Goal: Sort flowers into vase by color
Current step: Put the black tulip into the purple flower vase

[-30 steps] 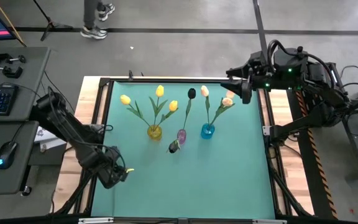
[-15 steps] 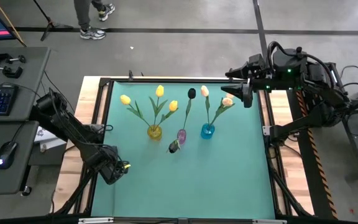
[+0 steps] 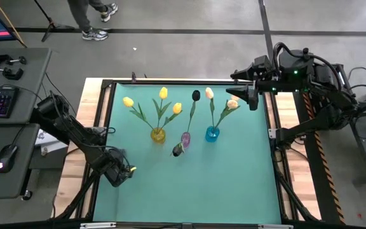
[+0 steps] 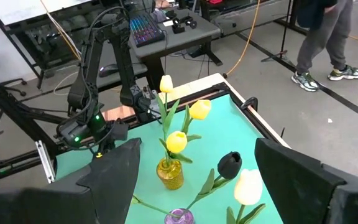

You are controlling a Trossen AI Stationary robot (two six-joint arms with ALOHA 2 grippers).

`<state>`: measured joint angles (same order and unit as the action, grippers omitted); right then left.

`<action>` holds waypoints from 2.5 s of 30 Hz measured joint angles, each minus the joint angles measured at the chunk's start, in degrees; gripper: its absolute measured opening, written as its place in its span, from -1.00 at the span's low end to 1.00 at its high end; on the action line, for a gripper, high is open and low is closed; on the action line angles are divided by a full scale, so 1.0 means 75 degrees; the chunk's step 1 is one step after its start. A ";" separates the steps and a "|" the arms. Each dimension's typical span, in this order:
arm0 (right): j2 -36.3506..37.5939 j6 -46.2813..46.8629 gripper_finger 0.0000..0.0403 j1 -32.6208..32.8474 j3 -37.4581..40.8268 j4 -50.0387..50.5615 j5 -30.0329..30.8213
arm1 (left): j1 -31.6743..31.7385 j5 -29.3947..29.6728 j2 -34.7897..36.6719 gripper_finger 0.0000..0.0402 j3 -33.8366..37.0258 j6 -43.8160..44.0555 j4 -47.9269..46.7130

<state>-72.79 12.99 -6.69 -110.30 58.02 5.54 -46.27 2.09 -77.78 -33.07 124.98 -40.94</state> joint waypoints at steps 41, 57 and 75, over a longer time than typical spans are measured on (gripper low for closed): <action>0.0000 0.0064 0.52 0.0002 0.0000 -0.0341 -0.0017 | 0.5941 0.2403 0.0432 -1.00 -0.3988 -1.6344 0.7148; 0.0000 -0.0041 0.52 -0.0001 0.0000 -0.0339 -0.0018 | 0.5987 0.2398 -0.0930 -1.00 -0.3996 -1.5864 0.7570; 0.0000 -0.0178 0.52 -0.0001 0.0003 -0.0335 -0.0020 | 0.5752 0.2613 -0.0504 -1.00 -0.3665 -1.5606 0.7366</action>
<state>-72.79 11.66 -6.70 -110.28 55.51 5.39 -3.14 21.69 -81.56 -60.56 7.93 14.30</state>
